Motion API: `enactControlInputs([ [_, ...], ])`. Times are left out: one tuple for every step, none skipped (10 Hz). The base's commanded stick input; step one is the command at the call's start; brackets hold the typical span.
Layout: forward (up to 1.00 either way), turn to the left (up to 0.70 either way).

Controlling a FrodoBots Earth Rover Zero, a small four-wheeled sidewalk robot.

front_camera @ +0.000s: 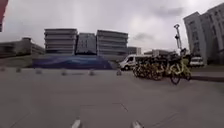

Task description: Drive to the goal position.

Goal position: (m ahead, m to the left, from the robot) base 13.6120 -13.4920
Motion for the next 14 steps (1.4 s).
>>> enactControlInputs([
  [0.7, 0.0],
  [0.7, 0.0],
  [0.7, 0.0],
  [0.7, 0.0],
  [0.7, 0.0],
  [0.7, 0.0],
  [0.7, 0.0],
  [0.7, 0.0],
  [0.7, 0.0],
  [0.7, 0.0],
  [0.7, 0.0],
  [0.7, 0.0],
  [0.7, 0.0],
  [0.7, 0.0],
])
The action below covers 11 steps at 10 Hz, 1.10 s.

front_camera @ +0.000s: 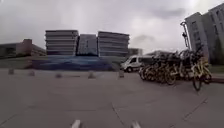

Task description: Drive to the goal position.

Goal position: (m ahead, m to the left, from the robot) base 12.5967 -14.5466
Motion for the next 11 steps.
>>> enactControlInputs([
  [0.7, 0.0],
  [0.7, 0.0],
  [0.7, 0.0],
  [0.7, 0.0],
  [0.7, 0.0],
  [0.7, 0.0],
  [0.7, 0.0],
  [0.7, 0.0],
  [0.7, 0.0],
  [0.7, 0.0],
  [0.7, 0.0],
])
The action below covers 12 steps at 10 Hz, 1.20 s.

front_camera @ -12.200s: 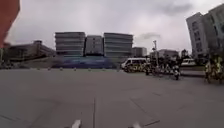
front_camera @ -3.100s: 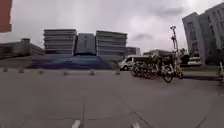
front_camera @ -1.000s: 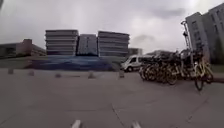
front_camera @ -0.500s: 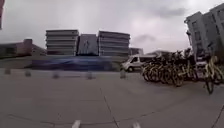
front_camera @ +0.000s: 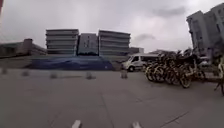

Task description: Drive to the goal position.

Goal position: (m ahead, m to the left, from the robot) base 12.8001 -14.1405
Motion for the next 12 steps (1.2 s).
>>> enactControlInputs([
  [0.7, 0.0],
  [0.7, 0.0],
  [0.7, 0.0],
  [0.7, 0.0],
  [0.7, 0.0],
  [0.7, 0.0],
  [0.7, 0.0],
  [0.7, 0.0],
  [0.7, 0.0],
  [0.7, 0.0],
  [0.7, 0.0],
  [0.7, 0.0],
])
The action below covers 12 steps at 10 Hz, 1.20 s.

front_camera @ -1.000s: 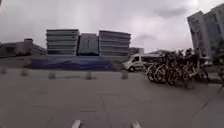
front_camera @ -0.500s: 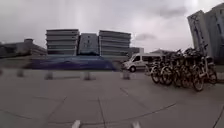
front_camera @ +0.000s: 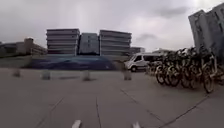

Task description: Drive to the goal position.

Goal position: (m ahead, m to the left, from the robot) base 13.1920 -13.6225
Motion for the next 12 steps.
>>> enactControlInputs([
  [0.7, 0.0],
  [0.7, 0.0],
  [0.7, 0.0],
  [0.7, 0.0],
  [0.7, 0.0],
  [0.7, 0.0],
  [0.7, 0.0],
  [0.7, 0.0],
  [0.7, 0.0],
  [0.7, 0.0],
  [0.7, 0.0],
  [0.7, 0.0],
])
